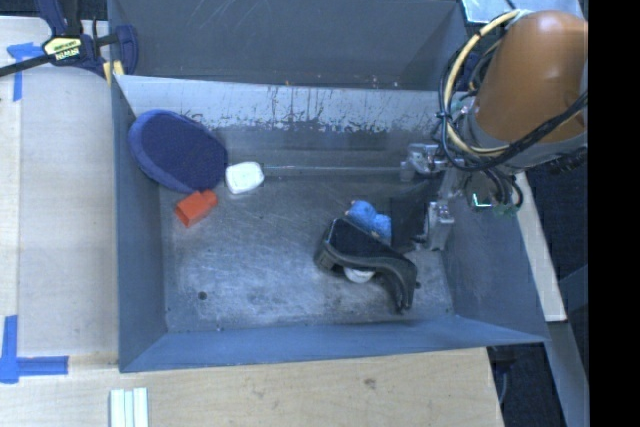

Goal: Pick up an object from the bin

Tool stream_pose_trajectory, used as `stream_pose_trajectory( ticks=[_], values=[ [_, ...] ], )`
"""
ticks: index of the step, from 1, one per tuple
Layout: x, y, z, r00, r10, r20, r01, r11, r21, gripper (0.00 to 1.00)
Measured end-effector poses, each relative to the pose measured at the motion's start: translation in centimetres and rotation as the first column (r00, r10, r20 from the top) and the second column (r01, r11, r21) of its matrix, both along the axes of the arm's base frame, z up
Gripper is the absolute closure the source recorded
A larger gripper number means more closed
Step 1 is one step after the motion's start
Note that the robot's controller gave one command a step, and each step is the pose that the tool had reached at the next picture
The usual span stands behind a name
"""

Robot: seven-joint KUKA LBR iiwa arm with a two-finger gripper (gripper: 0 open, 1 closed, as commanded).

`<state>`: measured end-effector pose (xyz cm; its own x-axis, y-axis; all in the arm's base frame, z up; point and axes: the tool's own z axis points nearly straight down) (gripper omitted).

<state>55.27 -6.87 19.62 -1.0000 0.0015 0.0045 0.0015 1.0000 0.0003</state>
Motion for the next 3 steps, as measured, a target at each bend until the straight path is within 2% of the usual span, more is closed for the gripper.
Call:
stream_pose_trajectory(
  ticks=[1,2,3],
  values=[
    [3.0,1.0,-10.8,0.996,0.083,0.020,-0.083,0.997,-0.005,0.00],
    [2.9,1.0,-11.0,0.996,0.084,0.017,-0.083,0.996,-0.005,1.00],
    [2.7,1.5,0.5,0.995,0.099,0.017,-0.099,0.995,-0.003,1.00]
  ],
)
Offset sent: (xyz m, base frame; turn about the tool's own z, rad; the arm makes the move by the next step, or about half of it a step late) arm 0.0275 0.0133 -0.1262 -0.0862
